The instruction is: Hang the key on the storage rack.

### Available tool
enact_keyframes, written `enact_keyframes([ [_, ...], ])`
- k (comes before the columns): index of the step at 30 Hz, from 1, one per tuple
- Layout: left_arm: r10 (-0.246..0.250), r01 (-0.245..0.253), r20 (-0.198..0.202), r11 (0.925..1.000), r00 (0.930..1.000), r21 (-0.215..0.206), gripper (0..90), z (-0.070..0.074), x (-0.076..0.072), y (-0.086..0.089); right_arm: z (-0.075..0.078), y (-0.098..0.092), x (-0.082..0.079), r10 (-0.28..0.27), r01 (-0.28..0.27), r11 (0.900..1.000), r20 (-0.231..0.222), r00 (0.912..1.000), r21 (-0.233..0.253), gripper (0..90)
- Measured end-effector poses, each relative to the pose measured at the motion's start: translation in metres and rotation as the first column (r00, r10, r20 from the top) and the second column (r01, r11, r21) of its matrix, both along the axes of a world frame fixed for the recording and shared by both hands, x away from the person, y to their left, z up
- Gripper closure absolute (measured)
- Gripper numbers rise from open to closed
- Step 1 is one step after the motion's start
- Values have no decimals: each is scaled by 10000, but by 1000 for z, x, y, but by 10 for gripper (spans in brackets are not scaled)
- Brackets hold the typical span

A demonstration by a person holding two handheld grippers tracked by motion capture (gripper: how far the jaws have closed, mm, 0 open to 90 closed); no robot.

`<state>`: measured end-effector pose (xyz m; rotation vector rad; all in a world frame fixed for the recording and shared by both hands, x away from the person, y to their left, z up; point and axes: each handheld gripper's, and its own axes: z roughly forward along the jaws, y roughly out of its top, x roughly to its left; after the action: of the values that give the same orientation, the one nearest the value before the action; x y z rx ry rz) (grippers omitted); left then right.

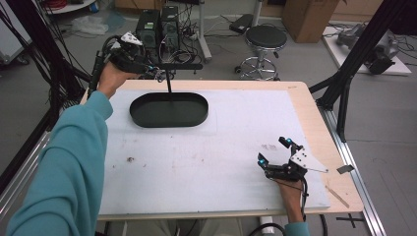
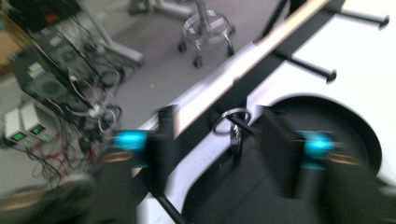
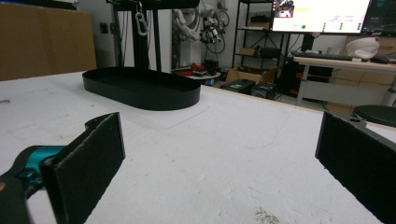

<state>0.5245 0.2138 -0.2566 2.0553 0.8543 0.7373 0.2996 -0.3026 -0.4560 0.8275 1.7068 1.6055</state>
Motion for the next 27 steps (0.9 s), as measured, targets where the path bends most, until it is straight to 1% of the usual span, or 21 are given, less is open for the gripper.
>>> enact_keyframes([
  [1, -84, 89, 294, 9998, 9995, -166, 334, 2, -4, 1, 0, 0, -1, 4, -4, 10000, -97, 10000, 76, 6],
  [2, -308, 333, 652, 9987, 9974, -378, 320, 3, -9, 3, 0, -1, -1, 11, -9, 9999, -115, 9999, 146, 6],
  [3, -339, 404, 1089, 9975, 9935, -582, 288, 4, -14, 4, 0, -1, 0, 8, -6, 9998, -87, 10000, 184, 6],
  [4, -256, 378, 1509, 9962, 9882, -784, 201, 4, -19, 6, 0, -2, 0, 15, -12, 9998, -132, 9999, 220, 6],
  [5, -335, 529, 1759, 9929, 9838, -1069, 96, 4, -24, 7, 0, -2, 0, -1, 2, 9997, -43, 10000, 240, 6],
  [6, -449, 694, 1908, 9899, 9806, -1238, 25, 5, -29, 10, 0, -3, 0, -27, 30, 9996, -79, 10000, 281, 6],
  [7, -511, 805, 2134, 9880, 9756, -1315, 17, 5, -35, 11, -1, -3, -1, -24, 27, 9995, -94, 10000, 319, 6],
  [8, -542, 866, 2348, 9877, 9705, -1299, 17, 5, -41, 14, -1, -3, 0, -72, 73, 9994, -18, 10000, 347, 6],
  [9, -633, 1043, 2460, 9820, 9672, -1577, 17, 5, -47, 17, -1, -4, -1, -76, 79, 9990, -65, 9999, 437, 6],
  [10, -756, 1240, 2494, 9749, 9655, -1847, 17, 4, -53, 20, -1, -5, -1, -92, 90, 9988, 46, 9999, 478, 6],
  [11, -769, 1280, 2504, 9724, 9651, -1949, 17, 3, -60, 23, -1, -5, -2, -76, 77, 9984, -20, 10000, 561, 6],
  [13, -955, 1587, 2732, 9627, 9572, -2192, 17, -3, -74, 27, -2, -5, -2, -64, 64, 9981, -11, 10000, 607, 6],
  [14, -944, 1648, 2836, 9577, 9543, -2360, 17, -7, -81, 29, -1, -5, -2, -65, 65, 9984, -6, 10000, 554, 6],
  [15, -955, 1725, 2916, 9524, 9518, -2512, 17, -12, -88, 32, -1, -5, -2, -52, 51, 9985, 14, 10000, 545, 6],
  [18, -896, 1840, 3038, 9366, 9485, -2982, 17, -30, -110, 42, -1, -5, -2, -85, 85, 9984, -8, 10000, 566, 6],
  [20, -880, 1921, 3140, 9284, 9453, -3182, 17, -42, -126, 48, -1, -5, -1, -47, 44, 9987, 61, 10000, 508, 6],
  [21, -897, 2003, 3248, 9241, 9415, -3253, 17, -48, -134, 50, -1, -5, -1, -59, 56, 9987, 60, 10000, 514, 6],
  [23, -933, 2129, 3404, 9184, 9356, -3335, 17, -62, -153, 54, -1, -5, -1, -44, 40, 9988, 70, 10000, 491, 6],
  [24, -980, 2216, 3447, 9137, 9336, -3405, 17, -70, -161, 56, -1, -5, -1, -51, 48, 9987, 66, 10000, 501, 6],
  [26, -1012, 2292, 3324, 8991, 9377, -3729, 17, -86, -176, 60, -1, -5, -1, -63, 63, 9985, 7, 10000, 535, 6],
  [27, -1052, 2337, 3298, 8953, 9382, -3793, 17, -93, -183, 61, -1, -5, -1, -49, 47, 9985, 32, 10000, 540, 6],
])
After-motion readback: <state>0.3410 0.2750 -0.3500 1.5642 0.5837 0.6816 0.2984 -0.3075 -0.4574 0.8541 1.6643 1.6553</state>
